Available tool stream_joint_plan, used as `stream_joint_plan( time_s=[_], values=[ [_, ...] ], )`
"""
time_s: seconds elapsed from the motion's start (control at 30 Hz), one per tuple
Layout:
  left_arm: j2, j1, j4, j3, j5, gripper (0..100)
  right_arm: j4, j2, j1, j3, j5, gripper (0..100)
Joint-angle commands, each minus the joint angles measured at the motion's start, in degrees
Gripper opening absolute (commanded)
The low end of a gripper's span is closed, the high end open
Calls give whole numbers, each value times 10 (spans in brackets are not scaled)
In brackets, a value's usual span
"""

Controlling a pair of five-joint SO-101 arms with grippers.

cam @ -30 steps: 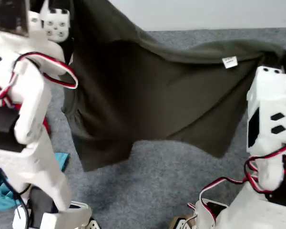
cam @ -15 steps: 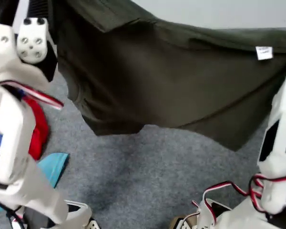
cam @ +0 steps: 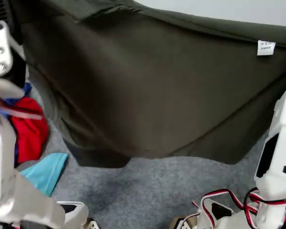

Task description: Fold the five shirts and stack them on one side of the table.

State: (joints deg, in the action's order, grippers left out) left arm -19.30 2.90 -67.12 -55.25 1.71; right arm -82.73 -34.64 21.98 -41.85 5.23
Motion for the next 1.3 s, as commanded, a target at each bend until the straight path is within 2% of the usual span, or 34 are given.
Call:
stream_joint_plan(
  time_s=[0.0, 0.23, 0.43, 0.73, 0.93, 1.1, 1.27],
  values=[
    [-20, -8, -2, -9, -4, 2, -2, -1, 7, -12, 6, 8],
    [-36, -11, -95, -36, -53, 2, -51, -30, 3, -11, 24, 8],
    [-74, -7, -143, -35, -54, 2, -75, -77, 4, -11, 36, 8],
    [-156, -4, -168, -31, -52, 2, -76, -173, 7, -11, 62, 8],
    [-164, 44, -178, -29, -52, 2, -91, -186, 7, -9, 79, 8],
    [-166, 46, -179, 58, -52, 2, -139, -175, 7, 48, 79, 8],
    [-168, 46, -178, 182, -55, 2, -160, -173, 7, 170, 78, 8]
  ],
)
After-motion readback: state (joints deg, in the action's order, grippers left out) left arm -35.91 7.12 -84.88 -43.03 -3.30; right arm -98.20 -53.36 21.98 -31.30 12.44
